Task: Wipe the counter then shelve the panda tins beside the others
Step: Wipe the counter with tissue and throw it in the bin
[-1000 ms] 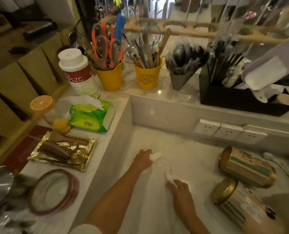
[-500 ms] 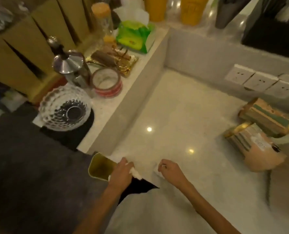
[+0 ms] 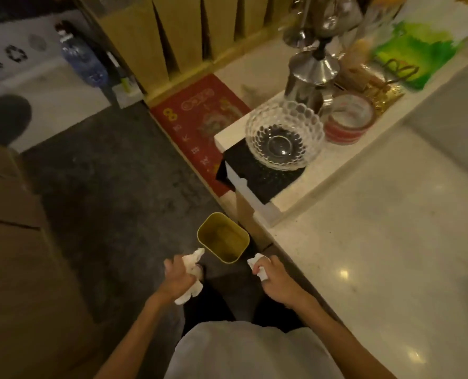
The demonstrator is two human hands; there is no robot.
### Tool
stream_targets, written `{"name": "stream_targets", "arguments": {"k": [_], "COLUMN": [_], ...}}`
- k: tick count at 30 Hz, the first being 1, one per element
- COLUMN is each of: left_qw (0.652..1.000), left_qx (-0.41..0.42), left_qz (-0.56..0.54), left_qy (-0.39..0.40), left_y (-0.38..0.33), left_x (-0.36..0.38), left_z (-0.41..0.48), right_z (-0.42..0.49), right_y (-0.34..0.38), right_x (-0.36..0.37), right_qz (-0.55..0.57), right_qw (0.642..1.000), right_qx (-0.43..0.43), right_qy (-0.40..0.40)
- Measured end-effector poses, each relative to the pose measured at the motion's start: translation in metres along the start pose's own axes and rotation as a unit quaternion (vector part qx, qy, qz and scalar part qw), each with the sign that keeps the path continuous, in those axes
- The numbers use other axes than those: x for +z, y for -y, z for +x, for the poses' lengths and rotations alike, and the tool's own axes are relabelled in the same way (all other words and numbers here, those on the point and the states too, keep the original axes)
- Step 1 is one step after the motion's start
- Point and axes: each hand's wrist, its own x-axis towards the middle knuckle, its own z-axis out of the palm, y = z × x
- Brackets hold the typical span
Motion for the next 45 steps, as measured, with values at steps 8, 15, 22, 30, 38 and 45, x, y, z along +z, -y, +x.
{"name": "stream_targets", "arguments": {"k": [8,15,22,30,38,45], "left_qw": [0.988,0.992,0.993,0.975,0.970,0.961], "left_qx": [0.090,0.050,-0.019,0.090,0.107,0.109], "left_qz": [-0.111,-0.091,-0.063,0.023,0.085,0.118], "left_qy": [0.051,0.078,0.098,0.202,0.199,0.225], "left_y": [0.079,0.103,0.100,0.108,0.141,0.136], "left_x": [-0.097,-0.109,-0.032,0.122,0.197,0.143], "left_z": [0.061,0.165,0.329,0.511,0.572,0.542], "right_z": [0.097,0.184,0.322,0.473,0.531,0.489], "right_y": [0.108,0.138,0.060,-0.081,-0.162,-0.126], "right_x": [0.059,0.106,0.163,0.241,0.288,0.253], "right_qz": [0.051,0.162,0.154,0.126,0.003,-0.070], "right_qw": [0.996,0.957,0.940,0.948,0.972,0.960], "right_qx": [0.063,0.240,0.301,0.276,0.226,0.268], "right_qy": [0.047,0.014,-0.050,-0.099,-0.072,-0.032]}}
